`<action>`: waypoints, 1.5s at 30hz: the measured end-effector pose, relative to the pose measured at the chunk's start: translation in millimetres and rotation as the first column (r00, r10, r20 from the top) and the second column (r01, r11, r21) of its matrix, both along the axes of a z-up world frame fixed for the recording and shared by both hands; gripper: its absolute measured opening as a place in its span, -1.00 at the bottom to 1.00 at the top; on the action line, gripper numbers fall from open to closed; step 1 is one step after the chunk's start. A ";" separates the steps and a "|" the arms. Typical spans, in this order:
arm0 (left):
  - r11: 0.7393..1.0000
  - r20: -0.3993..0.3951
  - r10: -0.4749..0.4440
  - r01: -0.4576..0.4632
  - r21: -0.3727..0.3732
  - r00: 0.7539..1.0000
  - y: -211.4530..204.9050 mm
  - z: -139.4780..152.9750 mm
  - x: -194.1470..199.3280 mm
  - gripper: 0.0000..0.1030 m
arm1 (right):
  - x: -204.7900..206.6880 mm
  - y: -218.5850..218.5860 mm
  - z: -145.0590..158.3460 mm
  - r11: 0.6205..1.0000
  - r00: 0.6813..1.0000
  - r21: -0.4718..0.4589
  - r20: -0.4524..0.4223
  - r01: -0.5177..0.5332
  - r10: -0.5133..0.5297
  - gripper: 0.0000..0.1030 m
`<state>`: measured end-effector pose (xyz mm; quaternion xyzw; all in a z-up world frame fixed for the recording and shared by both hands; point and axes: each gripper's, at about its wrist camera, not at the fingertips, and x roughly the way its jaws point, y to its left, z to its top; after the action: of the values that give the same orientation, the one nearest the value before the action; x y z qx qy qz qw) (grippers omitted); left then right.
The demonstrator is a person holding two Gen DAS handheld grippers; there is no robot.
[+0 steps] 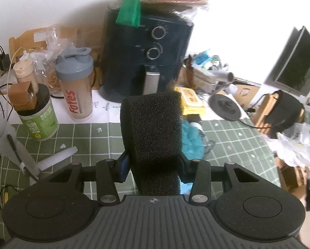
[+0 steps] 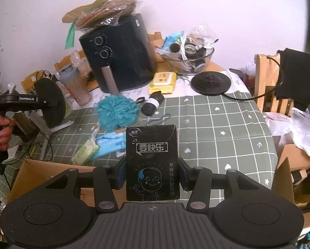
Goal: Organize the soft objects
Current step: 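Carry the foam cylinder and black package over the open cardboard box, then lower foam and package into the box and open both grippers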
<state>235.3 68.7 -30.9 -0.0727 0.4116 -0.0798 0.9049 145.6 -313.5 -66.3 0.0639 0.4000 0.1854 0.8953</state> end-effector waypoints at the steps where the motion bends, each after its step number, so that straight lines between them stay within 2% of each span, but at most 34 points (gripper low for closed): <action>1: 1.000 0.000 -0.005 0.005 -0.009 1.000 -0.4 4.1 -4.4 -0.16 | -1.0 0.8 1.2 1.000 1.000 0.003 0.004 -0.005 0.005 0.01; 13: 0.997 0.010 -0.039 0.040 -0.066 0.999 -6.9 36.3 -65.6 -0.16 | -17.3 15.7 14.7 0.997 0.998 0.039 0.031 -0.063 0.062 0.01; 21: 0.995 -0.001 -0.057 0.056 -0.077 0.998 -17.3 38.7 -106.1 -0.16 | -29.8 24.3 17.0 0.994 0.995 0.056 0.035 -0.096 0.094 0.01; 27: 0.991 -0.018 -0.107 0.105 -0.082 0.994 -29.6 31.2 -132.0 -0.15 | -43.2 31.3 18.0 0.990 0.991 0.060 0.038 -0.127 0.125 0.01; 30: 0.993 -0.040 -0.088 0.084 -0.083 0.995 -33.7 19.7 -141.4 -0.09 | -47.9 33.9 17.6 0.988 0.990 0.063 0.035 -0.138 0.136 0.01; 31: 0.994 -0.048 -0.078 0.074 -0.079 0.996 -34.8 15.8 -144.8 -0.01 | -49.9 35.2 17.1 0.988 0.990 0.062 0.033 -0.142 0.140 0.01; 32: 0.995 -0.062 -0.074 0.069 -0.073 0.995 -36.3 10.6 -148.1 0.08 | -50.5 36.7 16.6 0.988 0.989 0.061 0.031 -0.144 0.142 0.01; 33: 0.996 -0.077 -0.071 0.066 -0.067 0.994 -37.3 6.2 -151.6 0.34 | -52.3 37.7 16.1 0.987 0.989 0.060 0.029 -0.148 0.146 0.01; 34: 0.997 -0.090 -0.065 0.060 -0.058 0.994 -37.8 1.9 -156.0 0.48 | -54.2 38.8 15.4 0.987 0.988 0.061 0.026 -0.151 0.150 0.01; 45: 0.996 -0.170 -0.040 0.026 -0.083 0.985 -23.9 -14.4 -196.2 0.49 | -73.3 48.9 3.7 0.985 0.987 0.064 -0.018 -0.160 0.161 0.01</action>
<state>39.1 44.8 -45.2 -0.1088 0.4857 -0.1045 0.8610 72.2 -264.6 -62.5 0.0615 0.4083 0.2685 0.8703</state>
